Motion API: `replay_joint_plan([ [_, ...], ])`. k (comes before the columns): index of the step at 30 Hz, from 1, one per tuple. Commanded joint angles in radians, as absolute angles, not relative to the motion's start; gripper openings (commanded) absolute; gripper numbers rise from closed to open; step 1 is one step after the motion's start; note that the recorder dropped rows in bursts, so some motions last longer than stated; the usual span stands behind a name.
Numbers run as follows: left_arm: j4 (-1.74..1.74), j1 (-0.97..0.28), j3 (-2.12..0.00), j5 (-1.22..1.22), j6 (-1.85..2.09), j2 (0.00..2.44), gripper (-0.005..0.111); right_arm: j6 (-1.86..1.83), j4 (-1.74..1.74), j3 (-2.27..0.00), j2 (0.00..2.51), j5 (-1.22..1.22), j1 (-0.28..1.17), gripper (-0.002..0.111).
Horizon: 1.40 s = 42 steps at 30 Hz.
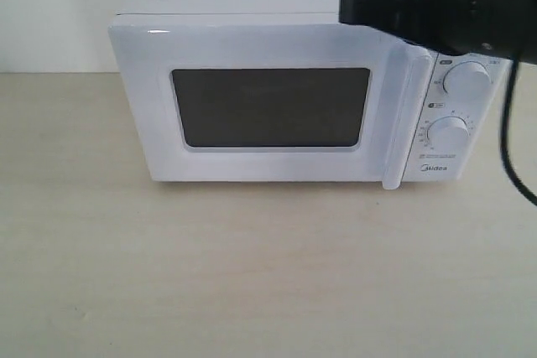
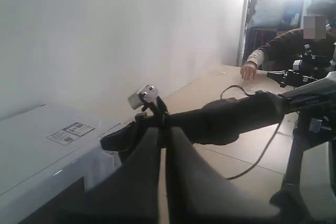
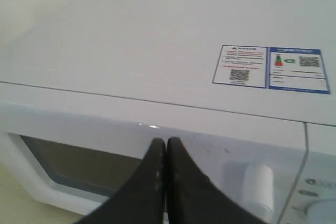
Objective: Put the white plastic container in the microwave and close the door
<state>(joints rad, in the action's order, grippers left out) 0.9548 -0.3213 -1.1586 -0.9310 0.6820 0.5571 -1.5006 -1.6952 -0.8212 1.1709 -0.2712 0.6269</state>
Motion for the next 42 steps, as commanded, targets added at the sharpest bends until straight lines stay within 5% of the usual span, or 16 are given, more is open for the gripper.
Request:
replay_joint_plan([
  [1, 0.953, -0.327, -1.162, -0.961, 0.68, 0.555, 0.004, -1.603, -1.744, -0.691, 0.987, -0.29, 0.628, 0.0],
  [18, 0.912, -0.327, -1.161, -1.106, 0.666, 0.555, 0.004, -1.595, -1.744, -0.425, 0.465, -0.309, 0.628, 0.0],
  [42, 1.06, -0.325, -0.958, -0.882, 0.575, 0.528, 0.004, -1.578, -1.744, -0.425, 0.41, -0.317, 0.628, 0.0],
])
